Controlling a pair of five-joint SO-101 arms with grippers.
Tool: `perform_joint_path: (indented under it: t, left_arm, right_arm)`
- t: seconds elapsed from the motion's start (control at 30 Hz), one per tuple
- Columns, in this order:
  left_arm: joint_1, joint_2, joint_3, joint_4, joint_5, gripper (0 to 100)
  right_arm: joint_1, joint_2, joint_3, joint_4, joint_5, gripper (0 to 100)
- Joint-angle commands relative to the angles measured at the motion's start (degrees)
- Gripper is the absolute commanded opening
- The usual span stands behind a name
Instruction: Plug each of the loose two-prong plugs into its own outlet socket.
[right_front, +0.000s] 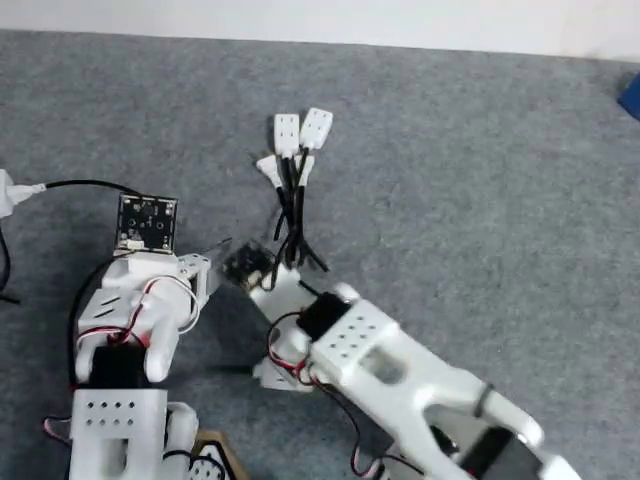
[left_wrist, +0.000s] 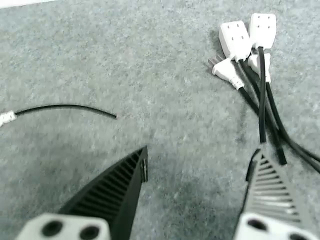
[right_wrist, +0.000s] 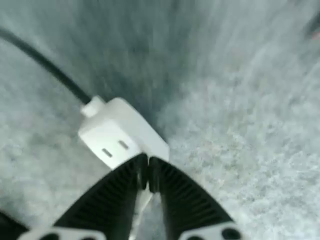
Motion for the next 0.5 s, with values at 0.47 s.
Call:
perform_joint_path:
  t: [0.47]
  left_arm:
    - [-0.57, -0.40, -2.07, -0.97, 0.62, 32]
  right_arm:
    - [2.42, -0.13, -4.62, 3.30, 2.55, 0.7]
